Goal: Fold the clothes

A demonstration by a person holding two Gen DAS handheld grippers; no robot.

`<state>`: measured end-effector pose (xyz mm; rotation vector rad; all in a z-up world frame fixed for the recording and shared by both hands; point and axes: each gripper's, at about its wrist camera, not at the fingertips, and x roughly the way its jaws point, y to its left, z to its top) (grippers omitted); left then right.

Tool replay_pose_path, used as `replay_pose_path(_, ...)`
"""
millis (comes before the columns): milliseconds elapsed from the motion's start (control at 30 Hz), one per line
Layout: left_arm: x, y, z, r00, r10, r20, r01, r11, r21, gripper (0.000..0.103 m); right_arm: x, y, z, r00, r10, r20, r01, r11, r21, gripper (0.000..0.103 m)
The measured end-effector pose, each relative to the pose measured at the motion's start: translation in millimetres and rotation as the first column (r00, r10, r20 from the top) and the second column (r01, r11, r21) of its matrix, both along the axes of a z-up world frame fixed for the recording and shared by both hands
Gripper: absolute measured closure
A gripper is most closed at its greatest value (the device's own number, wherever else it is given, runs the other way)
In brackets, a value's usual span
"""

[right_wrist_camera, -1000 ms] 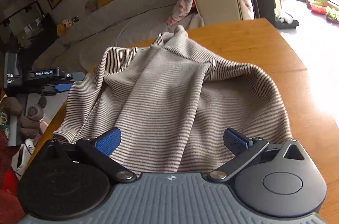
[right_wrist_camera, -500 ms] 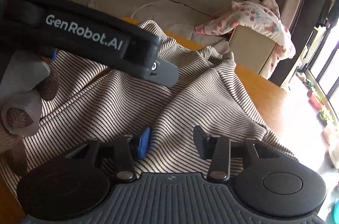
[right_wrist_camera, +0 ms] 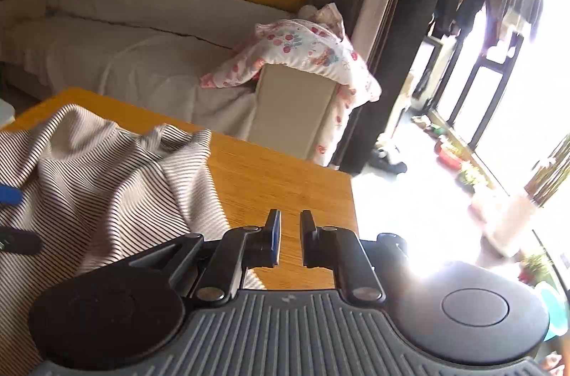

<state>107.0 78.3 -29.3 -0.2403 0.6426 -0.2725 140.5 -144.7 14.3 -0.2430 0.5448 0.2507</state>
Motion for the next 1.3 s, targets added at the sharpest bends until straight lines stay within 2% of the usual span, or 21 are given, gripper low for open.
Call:
replay_pose_path(33, -0.3, -0.1, -0.6, 1.0, 0.0, 0.0, 0.0, 1.0, 0.002, 0.0, -1.9, 4.6, 0.2, 0.999, 0.036, -0.034, -0.034, 0.998, 0.062, 0.047)
replay_pose_path(67, 0.1, 0.0, -1.1, 1.0, 0.002, -0.004, -0.002, 1.0, 0.003, 0.0, -3.7, 9.2, 0.4, 0.995, 0.074, -0.066, -0.066, 0.99, 0.124, 0.039)
replay_pose_path(133, 0.6, 0.2, -2.0, 1.0, 0.008, -0.009, -0.007, 1.0, 0.007, 0.0, -6.9, 31.5, -8.1, 0.984, 0.14, -0.106, -0.125, 0.983, 0.136, 0.039)
replay_pose_path(233, -1.4, 1.2, -2.5, 1.0, 0.012, -0.007, -0.012, 0.999, 0.034, 0.0, -18.7, 67.9, -26.6, 0.971, 0.205, -0.125, -0.197, 0.978, 0.069, 0.039)
replay_pose_path(267, -2.1, 1.5, -2.7, 1.0, 0.014, -0.007, -0.014, 0.999, 0.043, 0.0, -21.8, 75.3, -31.1, 0.971, 0.204, -0.129, -0.198, 0.979, 0.055, 0.045)
replay_pose_path(367, -6.0, 2.3, -2.8, 1.0, 0.016, 0.005, -0.016, 0.998, 0.064, 0.0, -31.3, 83.1, -33.6, 0.978, 0.176, -0.115, -0.17, 0.984, 0.055, 0.045)
replay_pose_path(467, -9.4, 6.4, -1.3, 0.999, 0.024, 0.028, -0.025, 0.999, 0.035, 0.0, -33.1, 85.5, -30.2, 0.992, 0.113, -0.062, -0.111, 0.993, 0.036, 0.045)
replay_pose_path(533, -12.5, 10.8, -1.1, 0.999, 0.023, 0.035, -0.023, 1.0, 0.012, 0.0, -31.6, 84.7, -29.2, 0.992, 0.106, -0.07, -0.103, 0.994, 0.043, 0.046)
replay_pose_path(600, -19.3, 16.0, -0.7, 0.999, 0.018, 0.046, -0.018, 1.0, 0.003, 0.0, -30.5, 83.7, -29.3, 0.989, 0.113, -0.092, -0.11, 0.993, 0.039, 0.051)
replay_pose_path(633, -23.4, 19.2, -0.5, 0.999, 0.015, 0.051, -0.015, 1.0, -0.003, 0.0, -31.0, 84.1, -29.6, 0.988, 0.118, -0.098, -0.115, 0.993, 0.029, 0.061)
replay_pose_path(667, -28.9, 23.8, -0.3, 0.998, 0.014, 0.057, -0.013, 1.0, -0.014, 0.0, -30.7, 85.4, -29.9, 0.986, 0.129, -0.109, -0.127, 0.992, 0.024, 0.066)
replay_pose_path(833, -49.5, 39.3, 1.1, 0.995, -0.018, 0.095, 0.024, 0.997, -0.07, 0.0, -14.7, 109.2, -28.6, 0.973, 0.182, -0.145, -0.181, 0.983, 0.021, 0.066)
replay_pose_path(967, -52.1, 38.9, 2.2, 0.994, -0.012, 0.105, 0.019, 0.998, -0.068, 0.0, 25.7, 136.3, -39.0, 0.982, 0.137, -0.129, -0.145, 0.988, -0.054, 0.061)
replay_pose_path(1067, -53.1, 39.7, 1.3, 0.994, 0.0, 0.106, 0.008, 0.997, -0.072, 0.0, 60.9, 139.5, -51.7, 0.985, 0.084, -0.154, -0.094, 0.994, -0.06, 0.055)
replay_pose_path(1133, -51.9, 39.7, 0.5, 0.995, -0.001, 0.103, 0.009, 0.997, -0.074, 0.0, 77.5, 141.3, -61.2, 0.979, 0.099, -0.177, -0.113, 0.991, -0.073, 0.055)
replay_pose_path(1167, -50.0, 39.6, -0.1, 0.995, -0.005, 0.097, 0.013, 0.997, -0.074, 0.0, 82.6, 143.0, -65.4, 0.978, 0.112, -0.176, -0.128, 0.988, -0.084, 0.06)
replay_pose_path(1200, -48.5, 39.5, -0.7, 0.996, -0.009, 0.091, 0.016, 0.997, -0.075, 0.0, 83.8, 147.3, -69.5, 0.982, 0.127, -0.144, -0.146, 0.98, -0.134, 0.071)
replay_pose_path(1233, -47.7, 39.4, -1.2, 0.996, -0.011, 0.085, 0.018, 0.997, -0.074, 0.0, 82.8, 153.0, -73.6, 0.985, 0.145, -0.094, -0.162, 0.965, -0.205, 0.089)
replay_pose_path(1267, -46.9, 39.4, -1.7, 0.997, -0.014, 0.079, 0.019, 0.997, -0.073, 0.0, 81.3, 157.7, -77.4, 0.986, 0.163, -0.04, -0.168, 0.946, -0.277, 0.094)
replay_pose_path(1300, -46.1, 39.3, -2.2, 0.997, -0.016, 0.073, 0.021, 0.997, -0.072, 0.0, 84.6, 159.5, -82.9, 0.986, 0.169, -0.005, -0.161, 0.925, -0.343, 0.094)
